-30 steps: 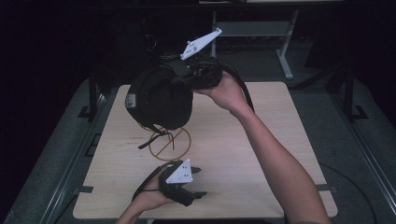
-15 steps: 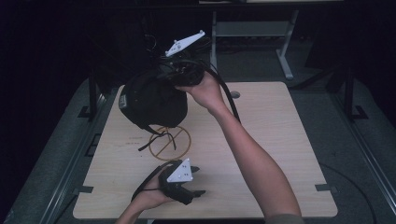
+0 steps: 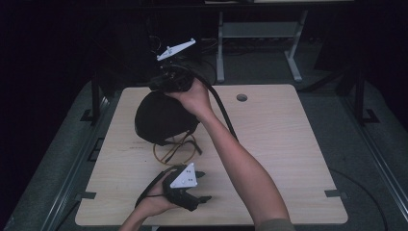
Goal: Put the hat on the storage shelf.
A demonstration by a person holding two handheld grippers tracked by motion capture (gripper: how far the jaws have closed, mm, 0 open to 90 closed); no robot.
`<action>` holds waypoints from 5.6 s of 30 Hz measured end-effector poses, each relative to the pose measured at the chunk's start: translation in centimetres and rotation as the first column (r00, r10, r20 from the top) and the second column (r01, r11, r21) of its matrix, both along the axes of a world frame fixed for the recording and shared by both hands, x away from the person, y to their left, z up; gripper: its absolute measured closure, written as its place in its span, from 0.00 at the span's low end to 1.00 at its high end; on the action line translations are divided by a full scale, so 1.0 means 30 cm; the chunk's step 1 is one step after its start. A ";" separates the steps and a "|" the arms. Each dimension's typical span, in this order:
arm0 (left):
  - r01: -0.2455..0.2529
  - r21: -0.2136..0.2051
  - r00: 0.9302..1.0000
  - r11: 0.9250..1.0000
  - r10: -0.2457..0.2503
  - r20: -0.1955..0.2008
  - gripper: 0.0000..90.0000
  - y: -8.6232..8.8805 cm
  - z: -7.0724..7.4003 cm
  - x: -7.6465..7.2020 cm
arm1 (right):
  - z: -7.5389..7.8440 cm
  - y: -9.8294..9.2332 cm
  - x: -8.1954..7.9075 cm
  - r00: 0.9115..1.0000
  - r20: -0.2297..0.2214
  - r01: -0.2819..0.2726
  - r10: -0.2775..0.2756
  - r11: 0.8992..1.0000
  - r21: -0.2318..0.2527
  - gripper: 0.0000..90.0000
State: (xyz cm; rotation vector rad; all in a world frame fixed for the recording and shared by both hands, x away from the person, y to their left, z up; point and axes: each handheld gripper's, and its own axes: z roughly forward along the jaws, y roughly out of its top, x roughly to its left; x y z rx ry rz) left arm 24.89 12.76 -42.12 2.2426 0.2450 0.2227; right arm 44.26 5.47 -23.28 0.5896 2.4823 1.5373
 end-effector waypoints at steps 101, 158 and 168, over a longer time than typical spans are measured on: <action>-0.086 -0.084 0.995 0.993 0.082 -0.055 0.25 0.026 -0.023 0.020 | -0.129 -0.725 -0.239 0.984 -0.131 0.121 -0.120 0.993 -0.004 0.16; -0.084 -0.058 0.995 0.995 0.081 -0.062 0.24 0.006 -0.050 0.021 | -0.423 -0.997 -0.379 0.943 -0.246 0.224 -0.223 0.974 -0.025 0.16; -0.090 -0.053 0.994 0.995 0.086 -0.069 0.24 0.004 -0.053 0.019 | -0.512 -1.037 -0.407 0.929 -0.284 0.239 -0.237 0.971 -0.029 0.16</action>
